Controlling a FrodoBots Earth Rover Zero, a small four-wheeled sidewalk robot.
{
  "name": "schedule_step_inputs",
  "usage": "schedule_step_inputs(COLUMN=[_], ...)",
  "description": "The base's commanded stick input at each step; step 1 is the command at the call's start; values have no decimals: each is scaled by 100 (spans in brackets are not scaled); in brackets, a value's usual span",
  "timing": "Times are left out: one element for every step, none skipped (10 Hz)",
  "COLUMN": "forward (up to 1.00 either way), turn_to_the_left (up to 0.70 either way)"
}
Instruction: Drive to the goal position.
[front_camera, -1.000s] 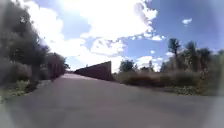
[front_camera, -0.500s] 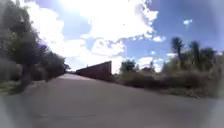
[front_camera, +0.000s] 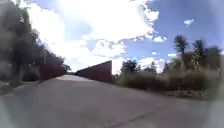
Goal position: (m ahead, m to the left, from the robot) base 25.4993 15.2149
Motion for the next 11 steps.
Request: schedule_step_inputs(forward=[85, 85, 85, 85, 85, 85, 85, 85, 85, 85, 85], turn_to_the_left=[0, 0, 0, 0, 0, 0, 0, 0, 0, 0, 34])
